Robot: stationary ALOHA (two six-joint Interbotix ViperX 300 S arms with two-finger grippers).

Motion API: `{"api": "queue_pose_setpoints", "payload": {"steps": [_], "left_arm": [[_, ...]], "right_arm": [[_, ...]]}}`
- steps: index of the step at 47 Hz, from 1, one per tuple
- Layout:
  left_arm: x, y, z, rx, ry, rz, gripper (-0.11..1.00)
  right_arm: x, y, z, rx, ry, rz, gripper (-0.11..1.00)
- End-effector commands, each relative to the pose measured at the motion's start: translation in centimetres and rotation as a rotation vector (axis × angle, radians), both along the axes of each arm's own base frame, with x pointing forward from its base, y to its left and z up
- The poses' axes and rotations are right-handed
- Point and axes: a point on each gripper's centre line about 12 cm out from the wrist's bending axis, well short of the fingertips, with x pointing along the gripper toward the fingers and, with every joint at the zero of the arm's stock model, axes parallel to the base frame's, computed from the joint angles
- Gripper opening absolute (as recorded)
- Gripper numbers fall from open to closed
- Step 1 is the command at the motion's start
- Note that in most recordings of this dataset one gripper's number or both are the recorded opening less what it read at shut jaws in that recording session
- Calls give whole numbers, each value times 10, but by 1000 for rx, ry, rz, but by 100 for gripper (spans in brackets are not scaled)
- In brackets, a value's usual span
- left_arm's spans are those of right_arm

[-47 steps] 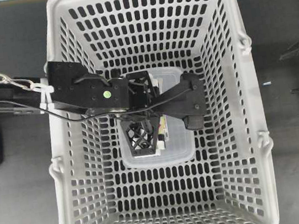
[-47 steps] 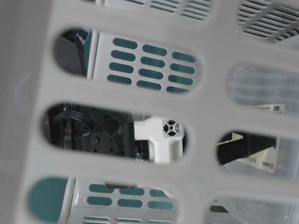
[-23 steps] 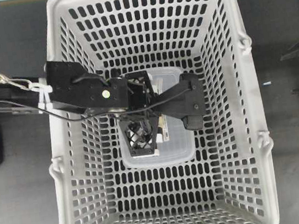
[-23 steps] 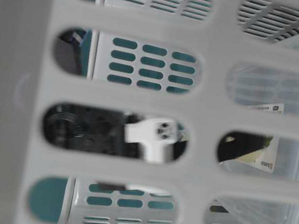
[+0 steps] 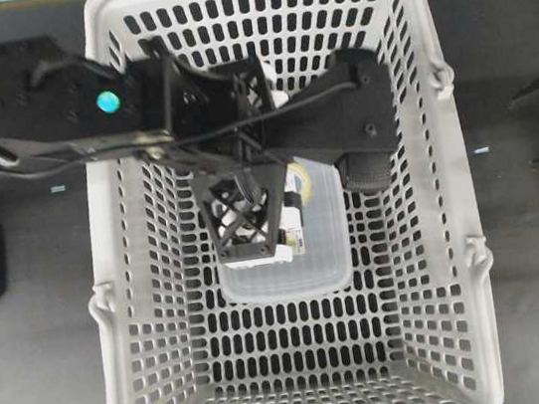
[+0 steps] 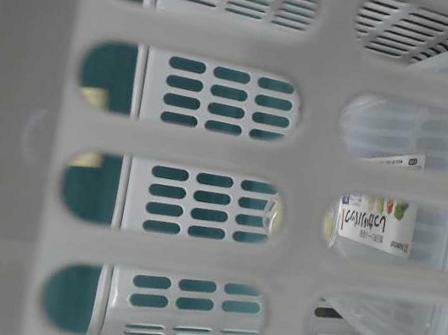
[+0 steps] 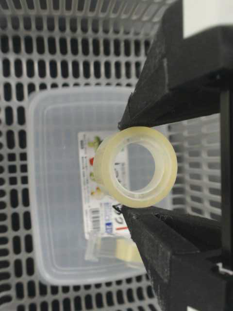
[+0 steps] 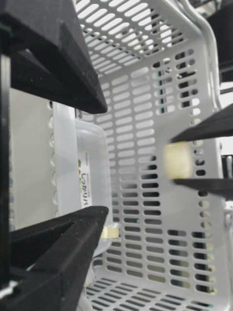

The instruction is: Pick up the cellophane tape from the shopping basket with the left arm.

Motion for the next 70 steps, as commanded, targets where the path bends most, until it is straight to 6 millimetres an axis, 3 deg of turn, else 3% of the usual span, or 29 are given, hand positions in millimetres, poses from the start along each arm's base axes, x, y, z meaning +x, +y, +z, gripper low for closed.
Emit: {"api": "queue_pose_setpoints", "payload": {"steps": [1,70], "left_arm": [[-6,-1,27,1,-37,0,50],[1,-5,12,3,11,-9,50]], "right_arm": [[1,0,4,5,-11,1,74],[1,0,5,7,-20,1,74]]}}
